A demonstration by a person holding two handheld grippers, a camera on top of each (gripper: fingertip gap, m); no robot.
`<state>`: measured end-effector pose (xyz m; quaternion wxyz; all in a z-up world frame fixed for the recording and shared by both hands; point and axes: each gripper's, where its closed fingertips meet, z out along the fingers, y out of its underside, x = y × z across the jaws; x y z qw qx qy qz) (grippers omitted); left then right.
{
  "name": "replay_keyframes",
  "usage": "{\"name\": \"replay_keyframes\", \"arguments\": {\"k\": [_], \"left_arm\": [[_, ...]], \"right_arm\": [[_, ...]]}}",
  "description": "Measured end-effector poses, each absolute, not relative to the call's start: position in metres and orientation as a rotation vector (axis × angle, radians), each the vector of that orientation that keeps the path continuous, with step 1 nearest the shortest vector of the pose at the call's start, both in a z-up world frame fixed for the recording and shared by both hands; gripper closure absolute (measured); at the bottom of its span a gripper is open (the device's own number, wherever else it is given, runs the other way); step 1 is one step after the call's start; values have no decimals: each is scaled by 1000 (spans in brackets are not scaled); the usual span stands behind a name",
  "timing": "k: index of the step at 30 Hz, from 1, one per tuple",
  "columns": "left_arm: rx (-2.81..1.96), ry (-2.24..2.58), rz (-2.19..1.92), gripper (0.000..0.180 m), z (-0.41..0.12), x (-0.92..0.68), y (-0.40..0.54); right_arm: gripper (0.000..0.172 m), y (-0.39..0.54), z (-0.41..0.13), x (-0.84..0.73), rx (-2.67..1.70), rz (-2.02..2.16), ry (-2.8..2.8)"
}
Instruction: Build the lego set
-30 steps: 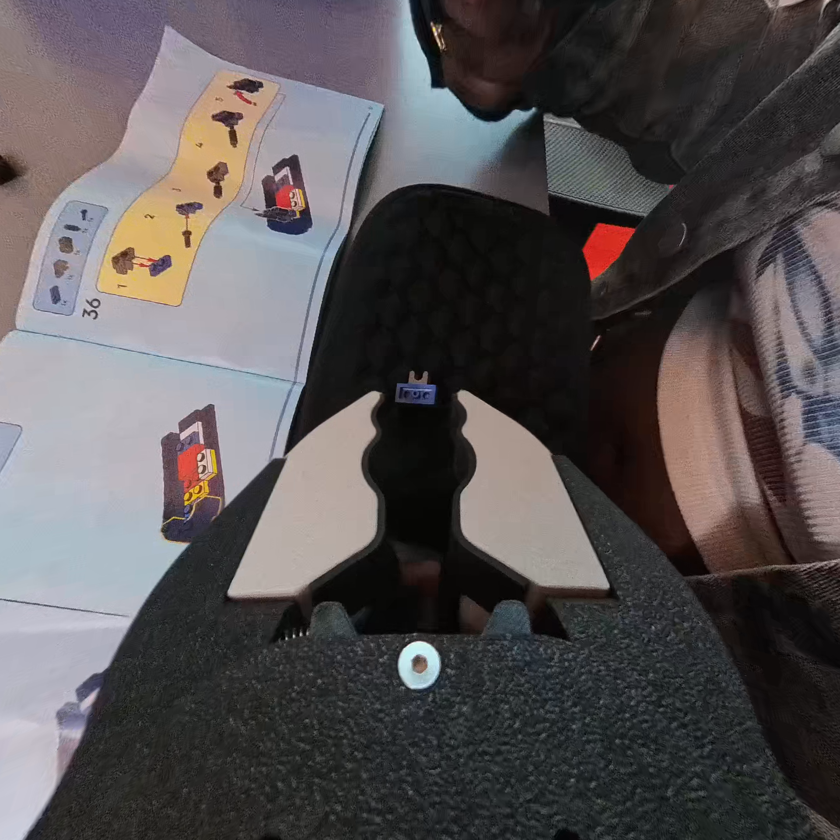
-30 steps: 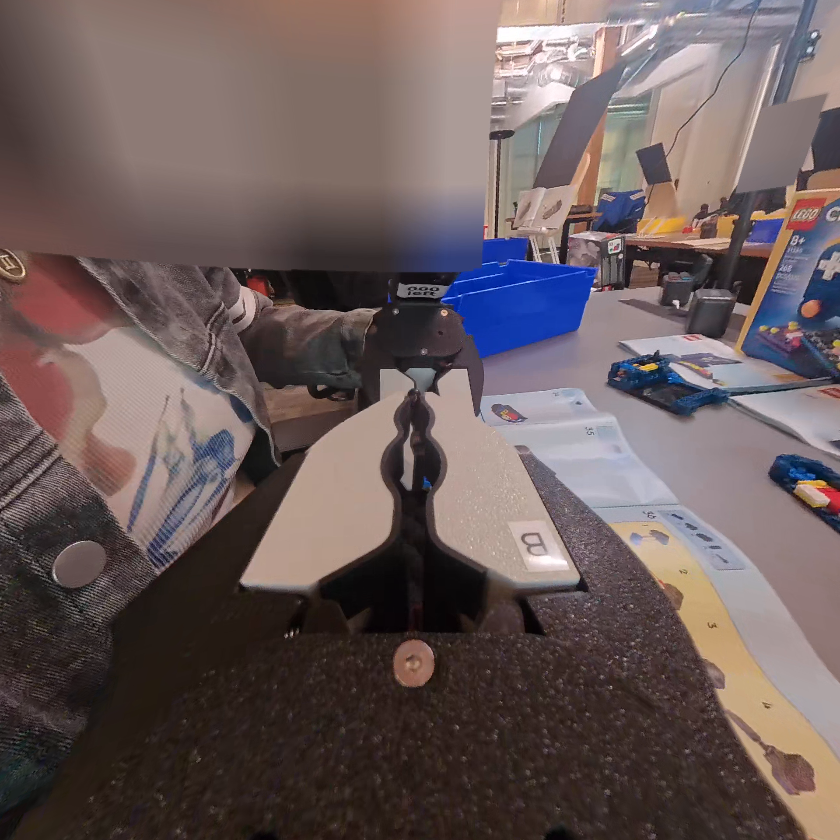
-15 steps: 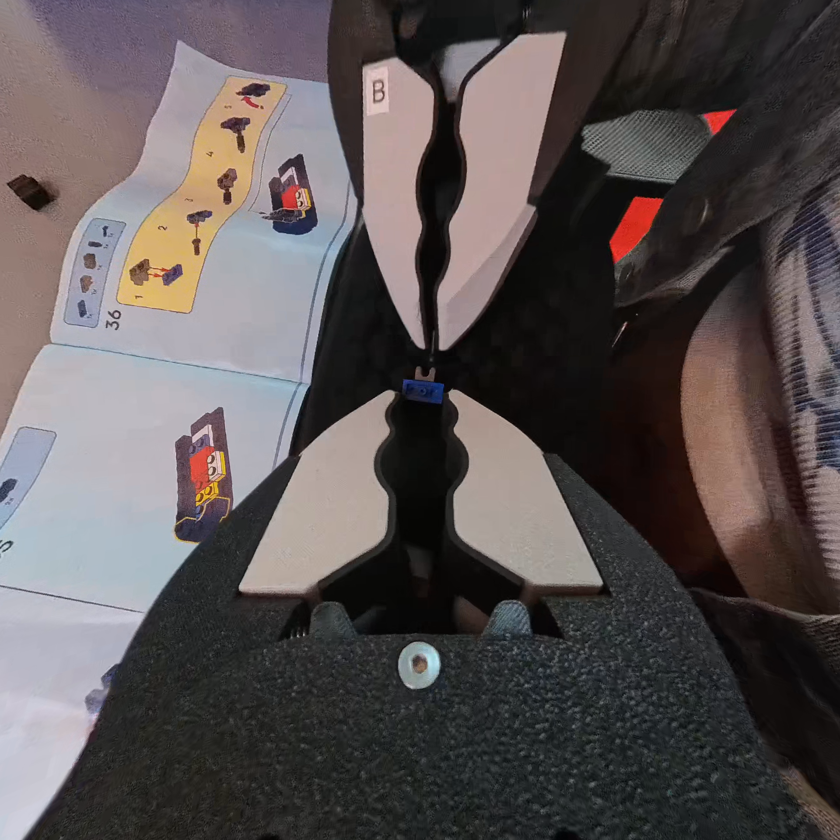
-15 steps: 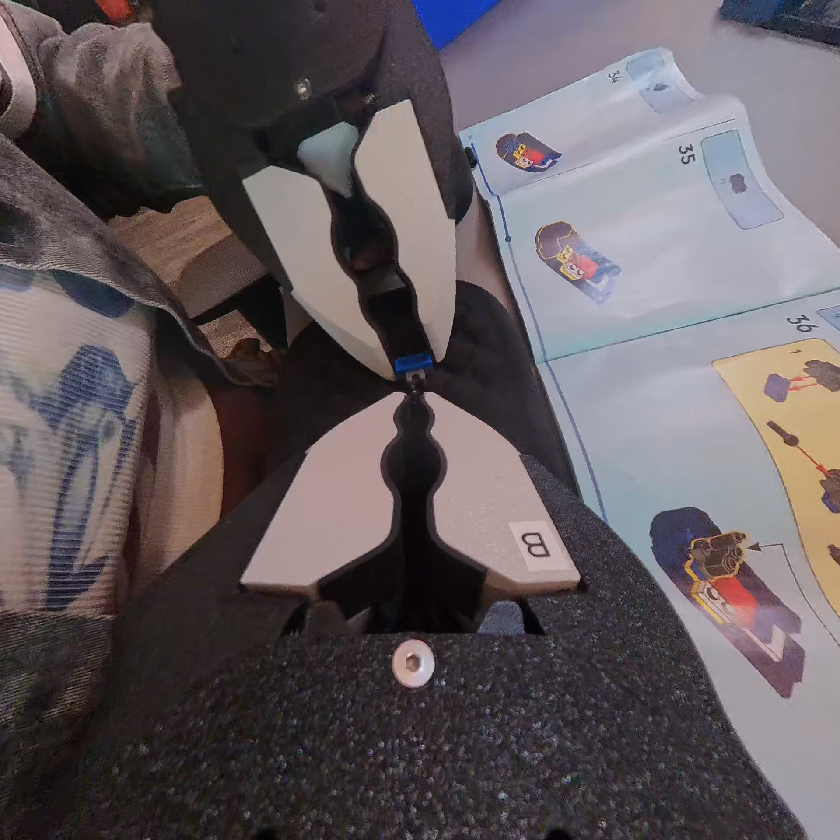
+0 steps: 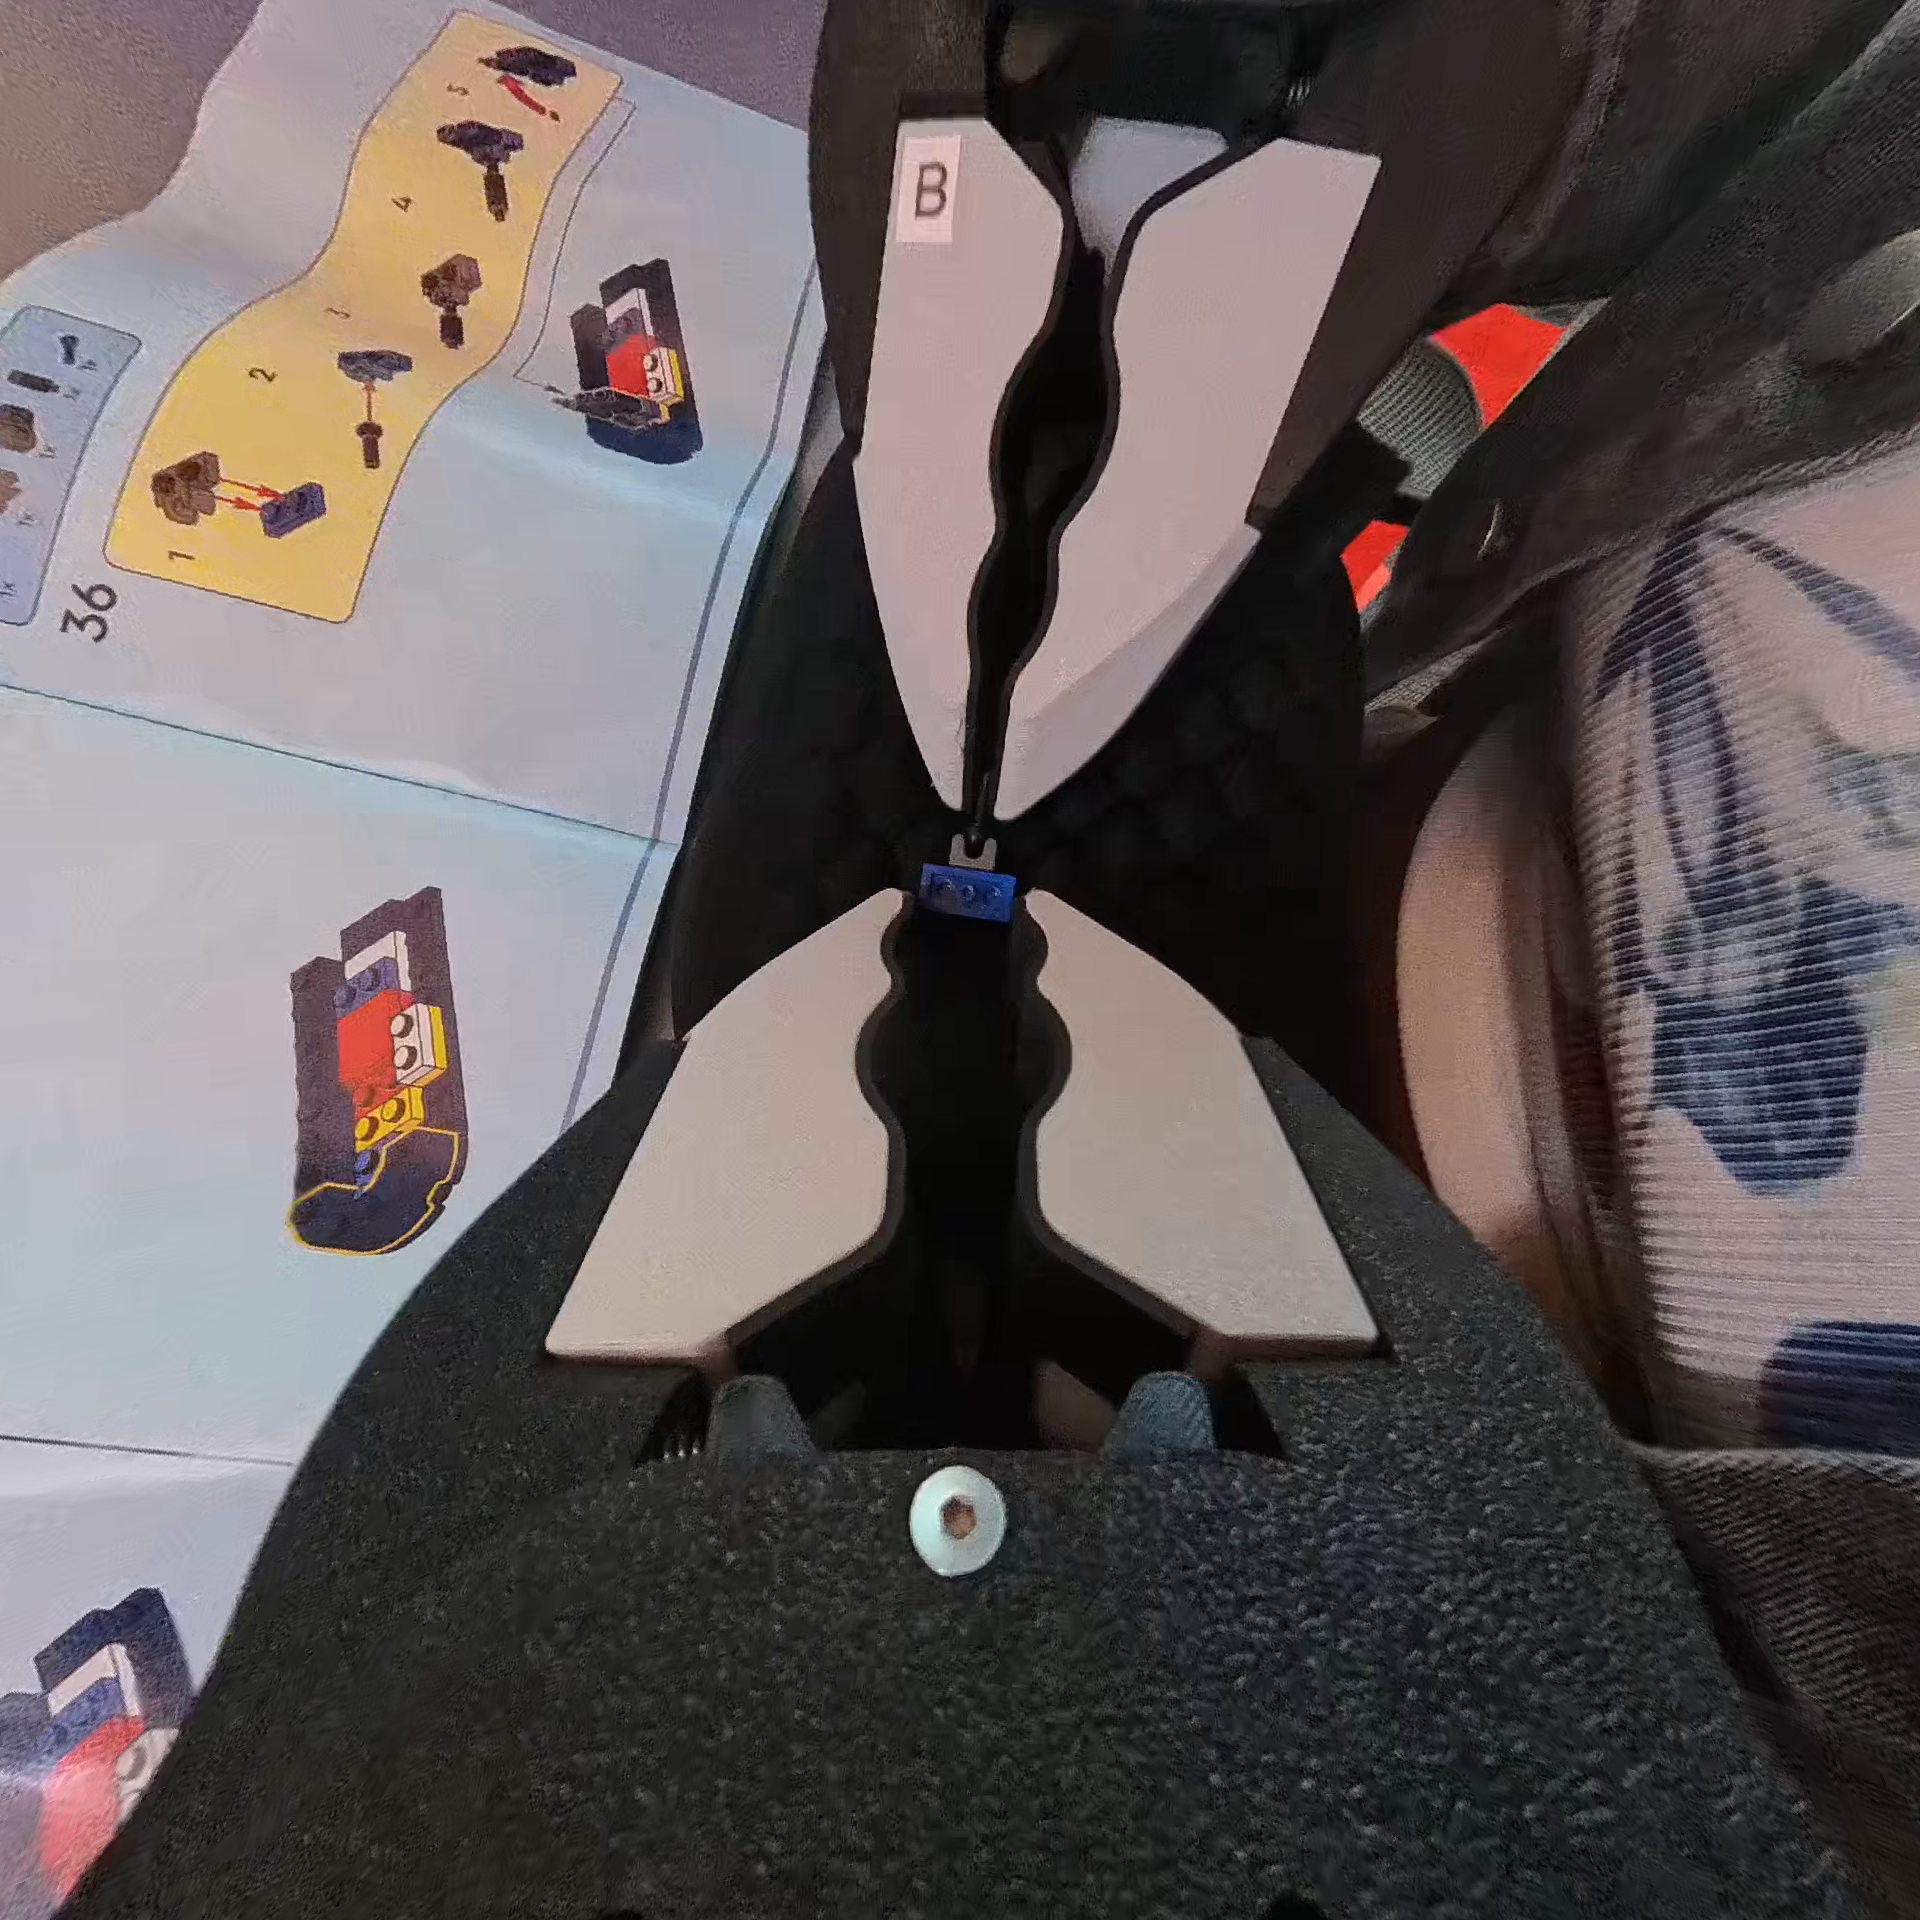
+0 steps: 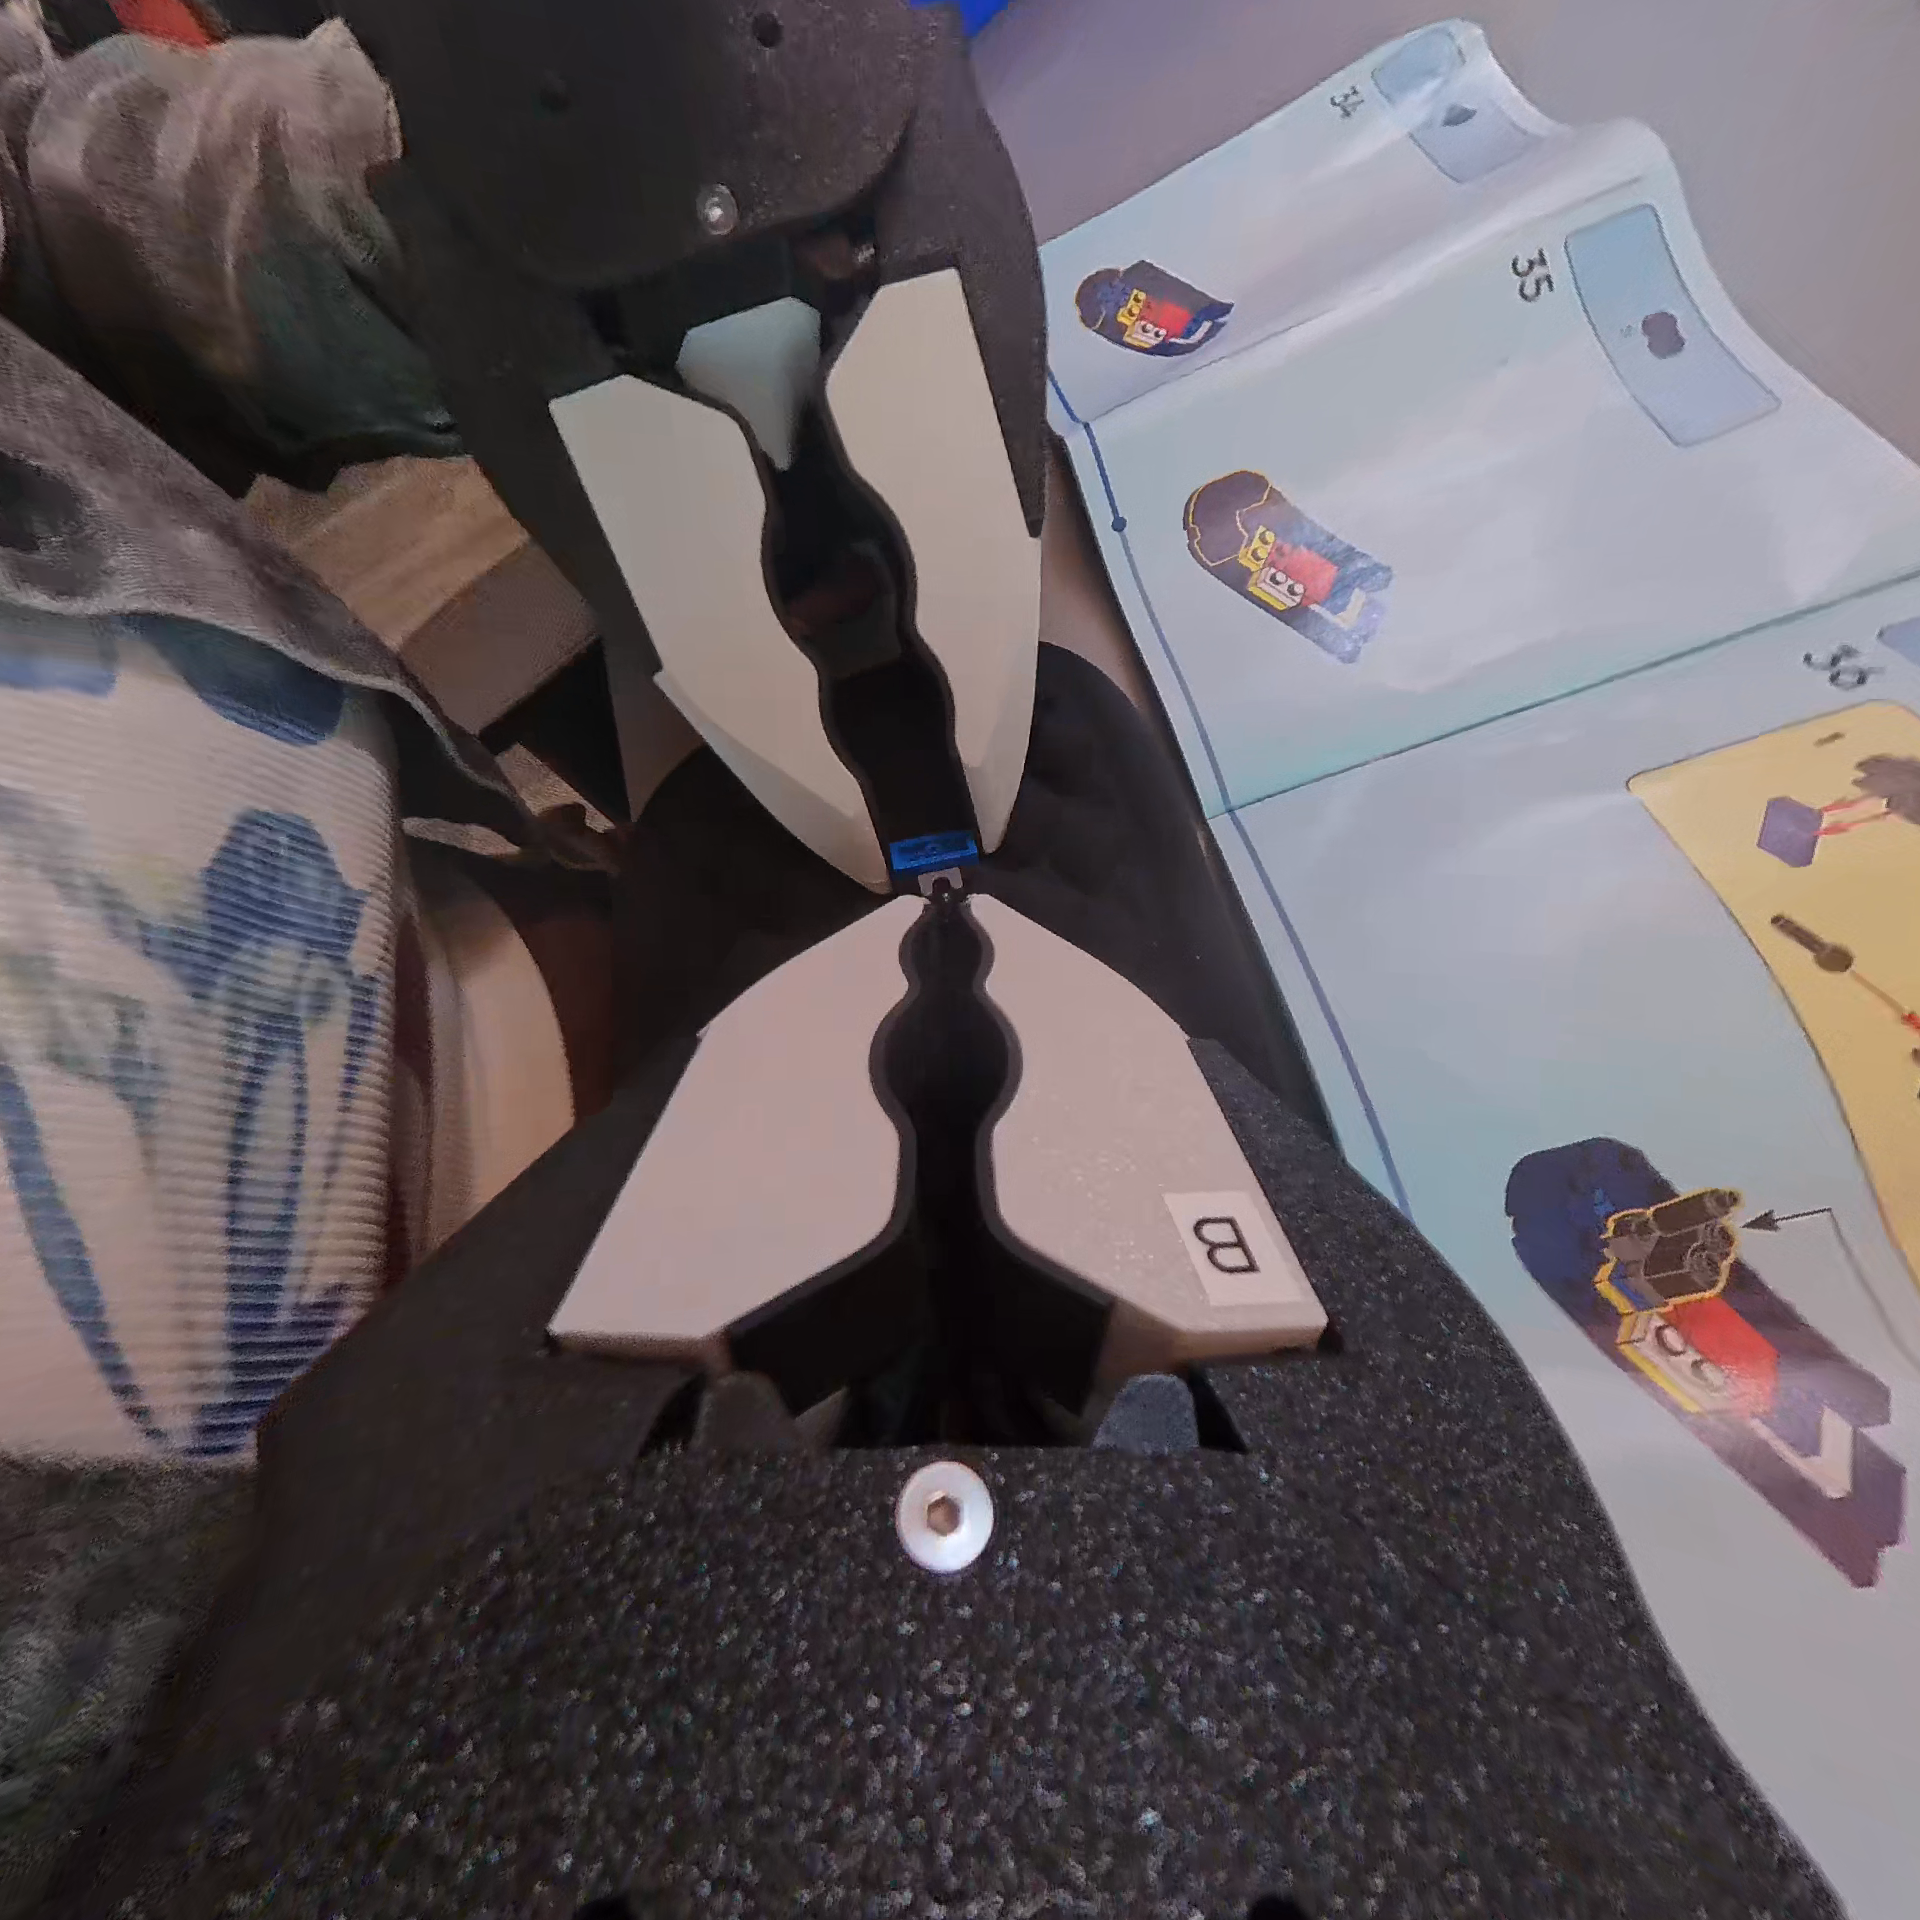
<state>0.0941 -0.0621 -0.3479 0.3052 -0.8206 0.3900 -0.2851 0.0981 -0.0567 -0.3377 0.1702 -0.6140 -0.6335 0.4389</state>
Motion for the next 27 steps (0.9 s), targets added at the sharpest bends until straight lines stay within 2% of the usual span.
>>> {"name": "replay_keyframes", "arguments": {"k": [1,8,17,24,27], "left_arm": [[-2177,1027,-764,164,-348,94,-62],[-2212,997,-832,164,-350,94,-62],[-2219,993,-873,164,-350,94,-62],[-2196,966,-946,166,-343,94,-63],[-2156,972,-948,159,-337,94,-64]], "right_arm": [[168,-57,-338,98,-1796,1271,-1771],[168,-57,-341,98,-2028,1371,-1614],[168,-60,-347,97,-1971,1273,-1713],[168,-59,-331,100,-1936,1517,-1606],[168,-57,-326,103,-1915,1570,-1556]]}}
